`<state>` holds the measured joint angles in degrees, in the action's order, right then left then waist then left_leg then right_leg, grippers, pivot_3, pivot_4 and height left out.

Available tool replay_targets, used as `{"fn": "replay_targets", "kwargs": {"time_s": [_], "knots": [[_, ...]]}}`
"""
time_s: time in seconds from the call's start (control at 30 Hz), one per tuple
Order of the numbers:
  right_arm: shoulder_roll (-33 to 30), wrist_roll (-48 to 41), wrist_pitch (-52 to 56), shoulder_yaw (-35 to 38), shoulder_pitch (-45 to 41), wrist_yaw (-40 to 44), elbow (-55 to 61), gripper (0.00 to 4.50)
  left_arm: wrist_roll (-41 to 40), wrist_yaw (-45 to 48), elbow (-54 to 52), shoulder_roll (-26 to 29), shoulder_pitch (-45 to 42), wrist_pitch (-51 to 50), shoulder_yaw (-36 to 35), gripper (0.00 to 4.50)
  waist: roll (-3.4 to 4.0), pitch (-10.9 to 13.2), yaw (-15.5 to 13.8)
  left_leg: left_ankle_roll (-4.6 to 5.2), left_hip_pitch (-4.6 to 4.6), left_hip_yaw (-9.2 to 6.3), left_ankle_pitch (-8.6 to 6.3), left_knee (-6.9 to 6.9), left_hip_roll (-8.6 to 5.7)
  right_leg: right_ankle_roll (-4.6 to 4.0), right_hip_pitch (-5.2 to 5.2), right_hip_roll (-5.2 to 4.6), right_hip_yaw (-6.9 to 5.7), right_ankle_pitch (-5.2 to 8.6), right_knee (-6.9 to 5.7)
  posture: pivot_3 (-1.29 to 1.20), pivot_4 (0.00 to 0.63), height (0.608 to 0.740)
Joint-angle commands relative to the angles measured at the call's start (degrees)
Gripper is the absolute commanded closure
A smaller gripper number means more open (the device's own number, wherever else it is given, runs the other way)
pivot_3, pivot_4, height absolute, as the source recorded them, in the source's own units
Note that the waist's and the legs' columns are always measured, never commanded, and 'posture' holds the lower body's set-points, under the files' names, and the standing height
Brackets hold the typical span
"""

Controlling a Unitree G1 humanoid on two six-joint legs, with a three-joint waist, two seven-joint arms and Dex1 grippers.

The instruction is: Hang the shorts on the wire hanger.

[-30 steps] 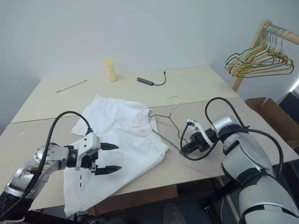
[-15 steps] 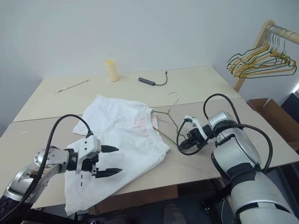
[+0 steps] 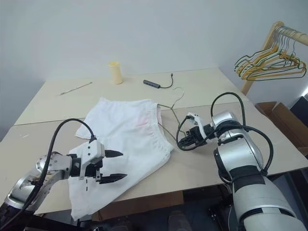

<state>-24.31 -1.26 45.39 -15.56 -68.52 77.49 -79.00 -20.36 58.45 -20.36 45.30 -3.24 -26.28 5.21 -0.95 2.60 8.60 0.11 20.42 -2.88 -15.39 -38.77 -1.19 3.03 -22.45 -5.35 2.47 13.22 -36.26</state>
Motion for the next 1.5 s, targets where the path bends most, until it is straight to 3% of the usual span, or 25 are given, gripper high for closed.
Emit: {"fn": "replay_targets", "kwargs": {"time_s": [0.03,0.43,0.7,0.87,1.07,1.27,1.5], "knots": [[0.32,-2.05,1.43,6.94,-1.17,-7.33,0.56,4.50,-0.04,-0.61,-1.73,-0.11,-0.10,0.32,-0.41,0.03,0.00,0.00,0.00,0.00,0.00,0.00,0.00,0.00,0.00,0.00,0.00,0.00,0.00,0.00,0.00,-0.06,0.000,0.740],[1.35,2.42,-12.53,7.49,-1.78,-4.63,5.41,4.50,-0.64,-0.09,-0.35,-0.09,-3.43,1.82,-1.69,0.03,0.01,0.00,0.42,0.00,0.00,0.03,0.00,0.00,-0.01,0.00,0.01,0.03,0.01,0.00,0.00,-0.09,0.000,0.740],[0.69,4.18,-22.90,6.61,-0.51,-4.81,12.88,4.50,-10.43,2.84,6.75,1.28,-22.25,0.88,-13.20,0.03,0.00,0.00,1.14,0.00,0.06,0.00,0.00,-0.04,-0.02,0.01,-0.01,0.01,-0.03,-0.01,0.04,-0.11,0.000,0.740],[0.78,5.24,-24.89,4.73,2.23,-5.20,22.14,4.50,-7.46,10.73,23.74,5.66,-42.67,5.38,-12.15,0.03,-0.01,0.00,2.21,0.00,0.12,-0.04,0.01,-0.03,-0.06,0.05,-0.04,0.01,-0.07,-0.02,0.08,-0.12,0.000,0.740],[1.12,6.71,-23.46,1.53,6.89,-6.83,35.93,4.50,6.20,23.07,51.34,7.44,-61.82,18.97,-1.34,0.03,0.00,0.00,3.58,-0.01,0.13,-0.04,0.02,-0.02,-0.10,0.07,-0.09,0.01,-0.05,-0.02,0.03,-0.13,0.000,0.740],[1.35,5.76,-17.29,-0.36,12.05,-7.52,52.36,4.50,14.10,31.76,68.22,5.02,-69.29,28.07,4.45,0.03,-0.01,-0.01,4.04,-0.01,0.56,-0.04,0.03,-0.17,-0.09,0.10,-0.63,0.02,-0.02,0.00,-0.46,-0.15,0.000,0.740],[-0.03,6.00,-12.10,-3.76,16.46,-8.01,66.80,4.50,18.35,34.05,74.48,3.39,-71.05,33.20,7.30,0.03,-0.02,-0.01,4.13,-0.05,1.73,-0.06,0.09,-0.43,-0.16,0.07,-1.90,-0.05,0.02,-0.02,-1.04,-0.15,0.000,0.740]]}}
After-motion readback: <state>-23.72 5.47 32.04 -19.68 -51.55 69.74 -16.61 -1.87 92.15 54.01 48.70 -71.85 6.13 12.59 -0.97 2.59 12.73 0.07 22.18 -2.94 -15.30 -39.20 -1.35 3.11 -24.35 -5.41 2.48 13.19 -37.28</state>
